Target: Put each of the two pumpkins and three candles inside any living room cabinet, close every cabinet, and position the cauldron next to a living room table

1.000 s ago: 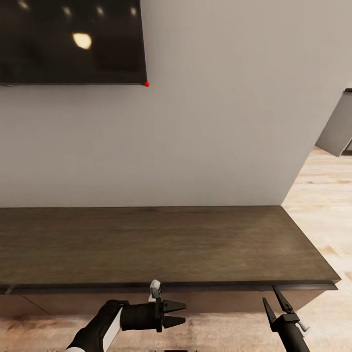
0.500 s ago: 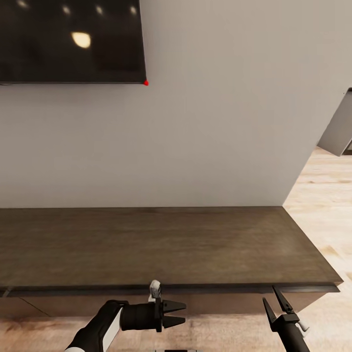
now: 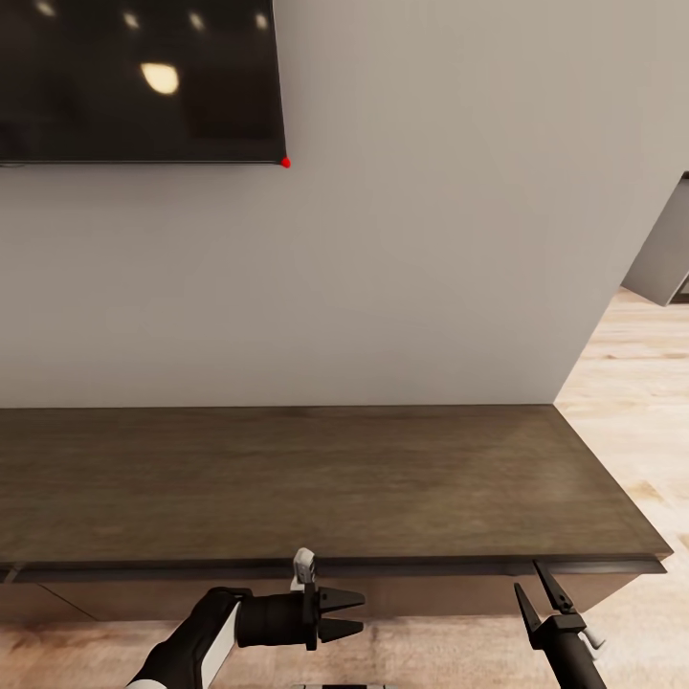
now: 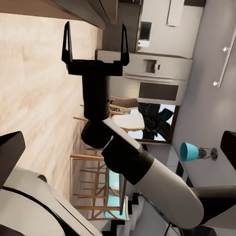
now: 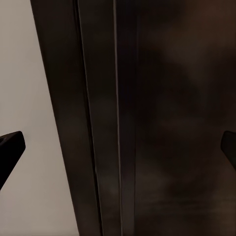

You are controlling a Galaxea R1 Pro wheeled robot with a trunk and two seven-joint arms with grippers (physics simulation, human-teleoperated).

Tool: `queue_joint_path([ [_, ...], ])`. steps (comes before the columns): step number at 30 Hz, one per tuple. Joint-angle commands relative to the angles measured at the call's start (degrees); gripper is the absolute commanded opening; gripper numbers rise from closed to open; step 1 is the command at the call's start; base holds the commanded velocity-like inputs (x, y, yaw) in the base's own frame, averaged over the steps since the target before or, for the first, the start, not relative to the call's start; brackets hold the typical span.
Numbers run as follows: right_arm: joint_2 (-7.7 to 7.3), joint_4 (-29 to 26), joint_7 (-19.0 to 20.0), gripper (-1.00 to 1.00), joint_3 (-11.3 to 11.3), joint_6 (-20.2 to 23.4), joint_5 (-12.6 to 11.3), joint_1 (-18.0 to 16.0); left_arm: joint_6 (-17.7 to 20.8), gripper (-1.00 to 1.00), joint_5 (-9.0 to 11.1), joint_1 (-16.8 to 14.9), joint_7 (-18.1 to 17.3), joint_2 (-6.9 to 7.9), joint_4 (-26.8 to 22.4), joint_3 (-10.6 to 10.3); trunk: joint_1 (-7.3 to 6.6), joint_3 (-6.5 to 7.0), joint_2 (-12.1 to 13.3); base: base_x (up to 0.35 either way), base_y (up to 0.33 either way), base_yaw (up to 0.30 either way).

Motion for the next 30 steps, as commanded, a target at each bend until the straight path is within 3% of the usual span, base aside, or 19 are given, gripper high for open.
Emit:
queue_joint_path([
  [1,0.0,0.03,0.08,1.0,-0.01,0.51,-0.43,-0.02,0.59,1.0,0.28,-0.02,-0.05,0.02,0.0,-0.16,-0.01,-0.05,-0.02,0.0,0.0,0.0],
  [19,0.0,0.03,-0.17,1.0,-0.01,0.52,-0.43,-0.02,0.57,1.0,0.28,-0.02,-0.05,-0.01,0.0,-0.16,-0.01,-0.05,-0.02,0.0,0.0,0.0],
  [20,0.0,0.03,-0.18,-1.0,-0.01,0.52,-0.43,-0.02,0.57,1.0,0.28,-0.02,-0.05,-0.01,0.0,-0.16,-0.01,-0.05,-0.02,0.0,0.0,0.0],
  [30,0.0,0.03,-0.13,-1.0,-0.01,0.52,-0.43,-0.02,0.57,1.0,0.28,-0.02,-0.05,-0.06,0.0,-0.16,-0.01,-0.05,-0.02,0.0,0.0,0.0],
])
